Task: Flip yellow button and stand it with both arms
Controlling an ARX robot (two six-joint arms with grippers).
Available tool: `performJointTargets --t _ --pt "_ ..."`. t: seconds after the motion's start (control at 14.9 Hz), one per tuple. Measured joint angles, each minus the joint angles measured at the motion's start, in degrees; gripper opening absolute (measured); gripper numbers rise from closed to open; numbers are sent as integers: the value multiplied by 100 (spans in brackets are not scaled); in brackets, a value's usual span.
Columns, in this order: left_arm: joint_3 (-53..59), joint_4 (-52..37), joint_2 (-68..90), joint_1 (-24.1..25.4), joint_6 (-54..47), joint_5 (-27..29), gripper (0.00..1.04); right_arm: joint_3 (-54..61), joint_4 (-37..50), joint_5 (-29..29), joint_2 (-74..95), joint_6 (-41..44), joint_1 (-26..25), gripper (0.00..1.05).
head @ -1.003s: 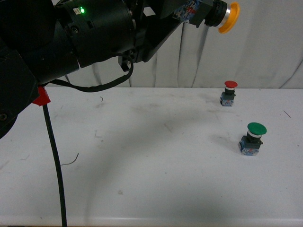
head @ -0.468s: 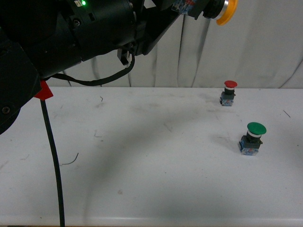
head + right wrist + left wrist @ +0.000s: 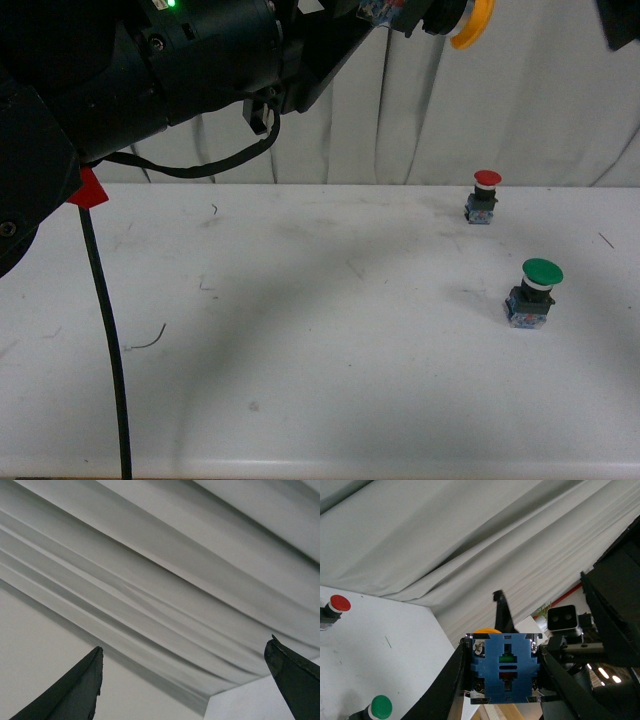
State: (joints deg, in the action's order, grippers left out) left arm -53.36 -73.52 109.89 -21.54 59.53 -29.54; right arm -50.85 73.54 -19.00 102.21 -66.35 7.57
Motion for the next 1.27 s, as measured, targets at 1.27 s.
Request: performJointTargets --t 1.27 --pt "0 -2 0 151 2 -101 34 452 13 387 529 -2240 1054 72"
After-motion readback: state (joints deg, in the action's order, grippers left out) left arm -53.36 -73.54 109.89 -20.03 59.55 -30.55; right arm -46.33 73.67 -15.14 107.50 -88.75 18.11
